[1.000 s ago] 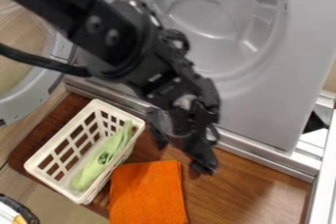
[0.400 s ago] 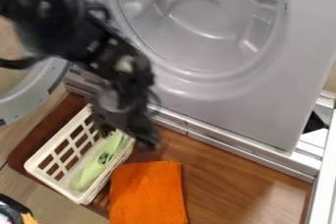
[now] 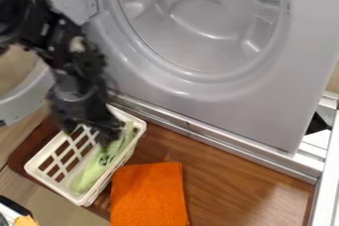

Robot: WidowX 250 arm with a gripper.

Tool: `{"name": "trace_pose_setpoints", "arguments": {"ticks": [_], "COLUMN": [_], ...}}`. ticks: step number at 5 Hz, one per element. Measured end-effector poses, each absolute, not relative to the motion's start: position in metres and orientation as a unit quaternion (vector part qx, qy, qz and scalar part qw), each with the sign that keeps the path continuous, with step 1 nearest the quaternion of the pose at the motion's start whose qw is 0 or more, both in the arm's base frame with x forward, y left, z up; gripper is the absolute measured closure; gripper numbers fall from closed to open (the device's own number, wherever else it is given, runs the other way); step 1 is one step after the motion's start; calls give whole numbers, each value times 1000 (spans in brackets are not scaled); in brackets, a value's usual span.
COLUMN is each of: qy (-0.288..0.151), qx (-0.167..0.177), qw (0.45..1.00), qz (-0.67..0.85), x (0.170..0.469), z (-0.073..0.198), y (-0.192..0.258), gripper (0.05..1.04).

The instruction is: Move the white basket to the right side of the table

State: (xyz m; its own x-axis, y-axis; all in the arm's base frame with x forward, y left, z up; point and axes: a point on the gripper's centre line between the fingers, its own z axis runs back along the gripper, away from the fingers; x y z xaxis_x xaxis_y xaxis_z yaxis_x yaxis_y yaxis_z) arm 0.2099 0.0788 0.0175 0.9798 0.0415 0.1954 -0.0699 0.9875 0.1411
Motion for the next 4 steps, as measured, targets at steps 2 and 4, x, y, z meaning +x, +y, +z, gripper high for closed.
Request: {"name": "trace_pose_setpoints", "arguments": {"ticks": [2,4], "qy": [-69,-32], "qx": [83,71], "qw": [992,993], "qz": [61,94], "x": [204,190], "z": [3,-20], "y": [120,141], "gripper": [85,85]}}
